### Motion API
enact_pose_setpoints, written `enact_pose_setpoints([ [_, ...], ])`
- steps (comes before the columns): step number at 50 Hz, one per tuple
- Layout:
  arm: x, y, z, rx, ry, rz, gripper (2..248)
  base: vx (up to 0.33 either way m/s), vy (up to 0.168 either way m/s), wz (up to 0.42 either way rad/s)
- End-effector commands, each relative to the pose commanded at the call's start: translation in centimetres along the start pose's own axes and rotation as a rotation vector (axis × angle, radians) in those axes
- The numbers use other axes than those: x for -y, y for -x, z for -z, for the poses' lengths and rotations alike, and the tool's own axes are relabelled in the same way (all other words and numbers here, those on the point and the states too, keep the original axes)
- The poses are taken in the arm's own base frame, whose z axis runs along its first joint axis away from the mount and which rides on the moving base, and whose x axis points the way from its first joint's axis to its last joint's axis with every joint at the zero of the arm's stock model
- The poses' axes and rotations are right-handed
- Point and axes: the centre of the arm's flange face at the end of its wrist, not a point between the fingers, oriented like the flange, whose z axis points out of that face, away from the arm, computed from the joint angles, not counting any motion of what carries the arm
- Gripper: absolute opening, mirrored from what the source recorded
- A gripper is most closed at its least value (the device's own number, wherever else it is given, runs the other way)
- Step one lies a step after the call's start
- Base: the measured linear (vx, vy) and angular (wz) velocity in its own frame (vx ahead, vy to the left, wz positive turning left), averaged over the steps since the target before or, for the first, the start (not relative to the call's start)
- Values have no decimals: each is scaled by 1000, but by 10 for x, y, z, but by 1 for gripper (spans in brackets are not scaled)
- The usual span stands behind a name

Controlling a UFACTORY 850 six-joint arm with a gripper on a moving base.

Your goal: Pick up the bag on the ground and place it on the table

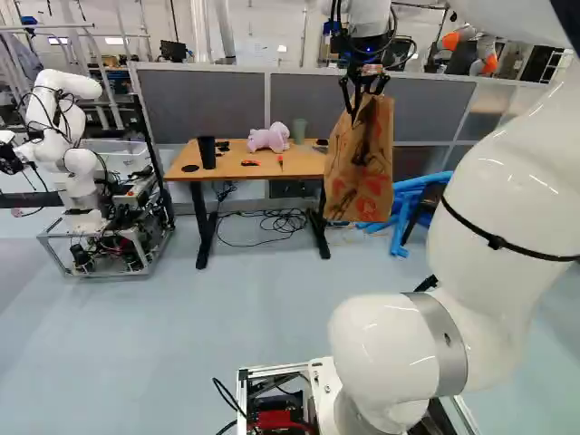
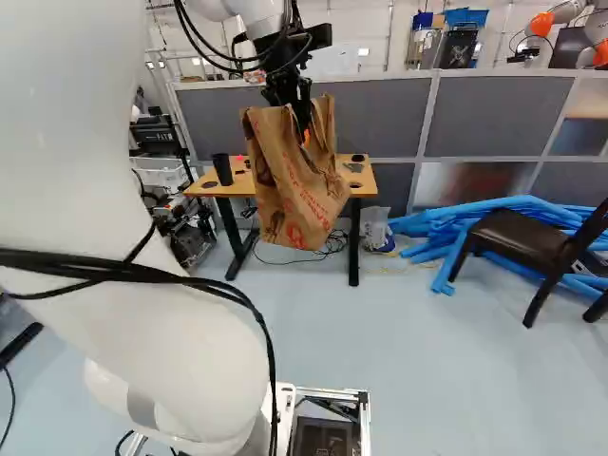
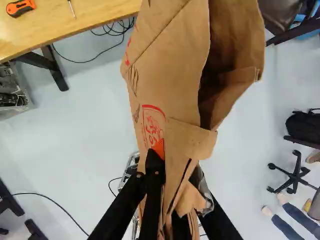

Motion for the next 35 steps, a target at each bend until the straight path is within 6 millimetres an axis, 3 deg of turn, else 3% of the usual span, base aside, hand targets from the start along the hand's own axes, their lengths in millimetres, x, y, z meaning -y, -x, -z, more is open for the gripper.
enact_pose_setpoints([
  [16,0,0,0,0,0,0,21,186,-118,-15],
  [35,0,0,0,0,0,0,21,222,-44,-22],
])
